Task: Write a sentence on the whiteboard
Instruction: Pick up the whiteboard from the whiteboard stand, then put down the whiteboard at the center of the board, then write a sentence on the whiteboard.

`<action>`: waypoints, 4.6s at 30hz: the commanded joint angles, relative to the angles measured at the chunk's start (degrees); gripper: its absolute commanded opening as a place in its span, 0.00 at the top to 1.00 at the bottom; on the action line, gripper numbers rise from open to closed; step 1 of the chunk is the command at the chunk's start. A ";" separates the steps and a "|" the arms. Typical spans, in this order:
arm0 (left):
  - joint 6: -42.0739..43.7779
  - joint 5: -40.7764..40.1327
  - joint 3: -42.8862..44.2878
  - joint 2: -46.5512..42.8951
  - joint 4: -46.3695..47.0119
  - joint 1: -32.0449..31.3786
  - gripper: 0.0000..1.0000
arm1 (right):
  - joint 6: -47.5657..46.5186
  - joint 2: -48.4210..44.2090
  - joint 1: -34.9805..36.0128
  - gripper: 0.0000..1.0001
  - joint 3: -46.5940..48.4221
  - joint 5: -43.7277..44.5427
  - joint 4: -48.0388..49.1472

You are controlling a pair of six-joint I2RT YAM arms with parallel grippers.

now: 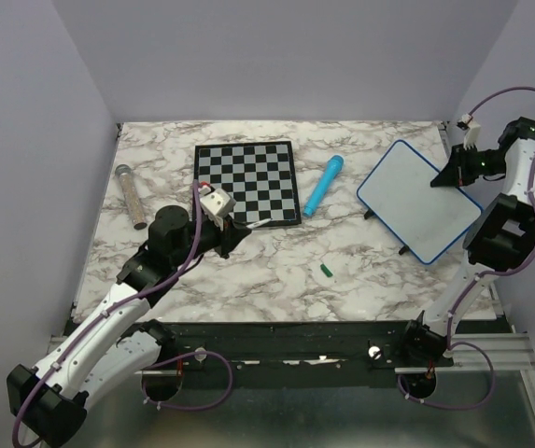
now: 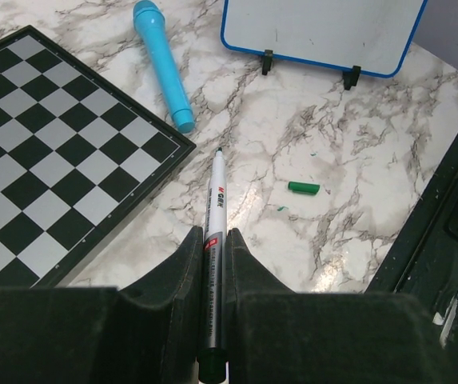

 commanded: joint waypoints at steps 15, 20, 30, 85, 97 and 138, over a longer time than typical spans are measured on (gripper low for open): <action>-0.49 2.01 -1.21 0.91 2.50 0.52 1.00 | -2.97 -12.27 0.02 1.00 -6.03 -17.72 0.94; -0.75 2.62 -1.73 0.30 3.90 0.52 1.00 | 3.10 -21.31 0.02 0.99 -12.80 -20.79 9.28; -0.49 3.85 -3.05 -2.87 6.89 0.61 1.00 | 1.97 -28.71 3.34 1.00 -18.69 -22.73 7.55; -18.51 -16.63 -18.44 -9.64 22.10 -10.02 1.00 | -8.14 -3.32 54.25 0.99 -1.65 0.82 -6.08; -19.38 -15.66 -21.60 -12.98 25.35 -10.02 1.00 | -9.28 -5.95 54.25 0.99 -3.85 3.20 -4.58; -16.92 -24.88 -28.54 -16.93 31.50 -9.50 1.00 | -9.20 -7.01 53.89 1.00 -6.93 0.47 -2.21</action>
